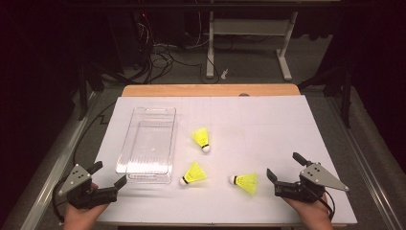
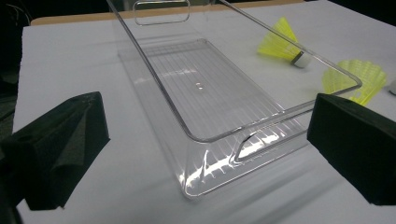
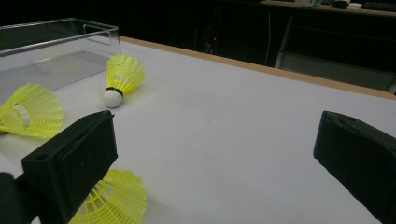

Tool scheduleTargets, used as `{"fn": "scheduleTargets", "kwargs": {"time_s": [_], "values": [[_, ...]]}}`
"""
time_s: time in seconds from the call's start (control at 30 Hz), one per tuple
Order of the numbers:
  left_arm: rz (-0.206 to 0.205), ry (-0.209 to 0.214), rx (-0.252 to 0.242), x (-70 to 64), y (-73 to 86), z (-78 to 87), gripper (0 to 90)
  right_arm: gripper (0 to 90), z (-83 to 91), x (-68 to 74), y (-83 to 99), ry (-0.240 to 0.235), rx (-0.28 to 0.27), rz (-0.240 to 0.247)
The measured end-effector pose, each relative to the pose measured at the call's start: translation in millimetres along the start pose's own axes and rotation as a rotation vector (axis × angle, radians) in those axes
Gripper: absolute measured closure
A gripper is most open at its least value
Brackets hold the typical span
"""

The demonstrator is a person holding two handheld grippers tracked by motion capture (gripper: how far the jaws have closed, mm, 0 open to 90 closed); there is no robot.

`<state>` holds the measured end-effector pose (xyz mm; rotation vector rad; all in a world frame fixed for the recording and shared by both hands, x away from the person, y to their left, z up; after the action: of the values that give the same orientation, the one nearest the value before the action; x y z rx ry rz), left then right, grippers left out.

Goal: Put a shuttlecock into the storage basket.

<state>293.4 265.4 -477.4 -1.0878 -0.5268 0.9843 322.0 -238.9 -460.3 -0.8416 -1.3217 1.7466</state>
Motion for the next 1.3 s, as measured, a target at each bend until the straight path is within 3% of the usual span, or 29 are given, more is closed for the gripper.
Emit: {"fn": "scheduleTargets", "kwargs": {"time_s": [0.5,0.97,1.3], "values": [[-0.024,0.01,0.055,-2.8,6.8,-6.0,0.3,0.0,0.1,-0.3,0.4,0.001,0.002,-0.002],[-0.017,0.012,0.09,-1.9,11.0,-7.2,0.3,0.0,0.1,-0.2,0.6,0.001,0.005,-0.006],[-0.015,0.021,0.165,-2.2,20.5,-12.5,0.3,0.0,-1.3,0.9,1.4,-0.002,0.012,-0.005]]}}
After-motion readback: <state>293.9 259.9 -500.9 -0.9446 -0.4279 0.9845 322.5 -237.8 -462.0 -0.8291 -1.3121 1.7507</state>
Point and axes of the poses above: each handheld gripper's, and its own axes: z roughly backward along the jaws, y roughly out of its underside, x roughly to its left, the point moved 8 cm from there along -z, roughly forward along the jaws, and after that the axes turned 2 degrees about -x, right-handed, at the moved point
